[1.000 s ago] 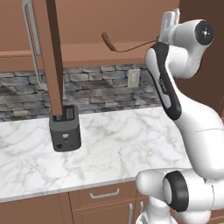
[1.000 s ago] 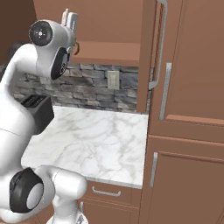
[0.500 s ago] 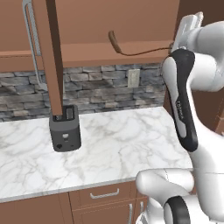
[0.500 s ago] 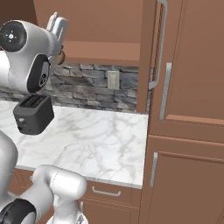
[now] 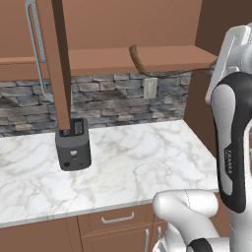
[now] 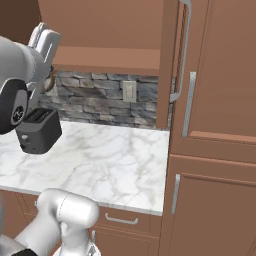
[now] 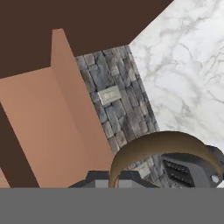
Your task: Open the cabinet and move the ladle to the pot. Then close the cabinet.
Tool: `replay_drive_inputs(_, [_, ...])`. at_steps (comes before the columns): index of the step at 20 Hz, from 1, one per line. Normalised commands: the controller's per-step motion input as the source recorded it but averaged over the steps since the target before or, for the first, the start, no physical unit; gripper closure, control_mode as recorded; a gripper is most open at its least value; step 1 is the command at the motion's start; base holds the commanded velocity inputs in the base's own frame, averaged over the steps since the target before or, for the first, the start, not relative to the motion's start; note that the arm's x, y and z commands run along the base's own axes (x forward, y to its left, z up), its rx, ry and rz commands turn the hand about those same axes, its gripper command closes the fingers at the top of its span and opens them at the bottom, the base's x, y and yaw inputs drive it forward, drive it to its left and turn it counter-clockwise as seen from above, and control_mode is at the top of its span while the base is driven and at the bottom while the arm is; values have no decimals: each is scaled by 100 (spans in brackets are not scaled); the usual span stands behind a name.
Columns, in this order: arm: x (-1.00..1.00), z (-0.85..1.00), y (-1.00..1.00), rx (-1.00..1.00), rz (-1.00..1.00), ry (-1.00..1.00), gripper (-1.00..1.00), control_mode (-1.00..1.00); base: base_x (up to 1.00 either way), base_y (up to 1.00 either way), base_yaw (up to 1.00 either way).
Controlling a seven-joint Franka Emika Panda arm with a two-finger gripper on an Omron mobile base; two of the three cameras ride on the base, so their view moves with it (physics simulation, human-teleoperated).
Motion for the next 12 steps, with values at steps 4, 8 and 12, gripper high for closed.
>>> replay_drive_inputs(4, [-81, -47, -6, -3, 7, 2, 100, -100, 0, 0, 0])
replay_drive_inputs(8, [-60, -48, 0, -8, 5, 5, 100, -100, 0, 0, 0])
replay_drive_inputs(12, [-26, -35, 0, -10, 2, 7, 100, -100, 0, 0, 0])
